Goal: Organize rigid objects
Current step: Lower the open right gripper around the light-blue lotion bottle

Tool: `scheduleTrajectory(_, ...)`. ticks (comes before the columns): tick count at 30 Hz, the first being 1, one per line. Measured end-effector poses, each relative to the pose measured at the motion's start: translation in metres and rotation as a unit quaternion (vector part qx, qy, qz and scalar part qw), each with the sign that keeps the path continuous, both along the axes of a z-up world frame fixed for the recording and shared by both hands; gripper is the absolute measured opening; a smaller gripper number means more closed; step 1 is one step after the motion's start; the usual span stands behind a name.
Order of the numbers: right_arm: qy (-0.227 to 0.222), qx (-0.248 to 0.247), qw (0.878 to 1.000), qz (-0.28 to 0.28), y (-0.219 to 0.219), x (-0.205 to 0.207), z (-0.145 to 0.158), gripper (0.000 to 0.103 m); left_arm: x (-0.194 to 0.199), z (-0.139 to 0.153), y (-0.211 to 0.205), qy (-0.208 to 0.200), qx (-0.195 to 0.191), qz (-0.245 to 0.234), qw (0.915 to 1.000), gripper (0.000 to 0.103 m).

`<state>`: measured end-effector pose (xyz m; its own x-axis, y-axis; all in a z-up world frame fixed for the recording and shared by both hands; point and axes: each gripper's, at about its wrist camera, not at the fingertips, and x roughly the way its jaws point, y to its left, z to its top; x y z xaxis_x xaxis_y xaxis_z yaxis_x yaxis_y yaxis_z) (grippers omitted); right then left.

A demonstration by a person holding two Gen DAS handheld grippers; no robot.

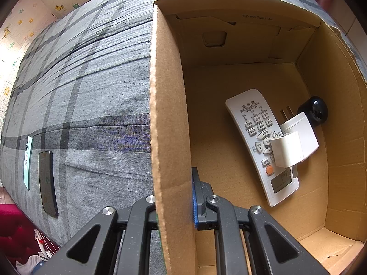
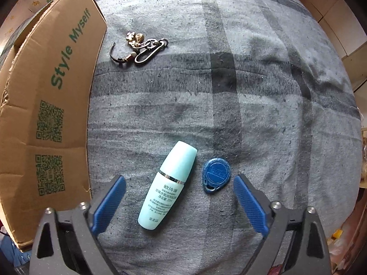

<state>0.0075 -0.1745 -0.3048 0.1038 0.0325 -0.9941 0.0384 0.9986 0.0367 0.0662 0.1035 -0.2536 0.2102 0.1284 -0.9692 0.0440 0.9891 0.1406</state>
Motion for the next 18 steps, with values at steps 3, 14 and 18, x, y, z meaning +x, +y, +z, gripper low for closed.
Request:
scheduleTrajectory(3, 0.005, 0.003, 1.0, 0.001, -0.001, -0.002, -0.002, 0.079, 0.0, 0.0, -0.001, 0.0, 0.002, -0.001, 1.0, 0.013)
scheduleTrajectory(14, 0.022, 0.024, 0.999, 0.007, 0.012, 0.011, -0.011, 0.028, 0.0, 0.001, -0.003, 0.0, 0.005, -0.001, 1.0, 0.013)
scheduleTrajectory(18, 0.015, 0.026, 1.0, 0.007, 0.012, 0.018, -0.001, 0.028, 0.0, 0.001, -0.003, 0.0, 0.006, -0.001, 1.0, 0.013)
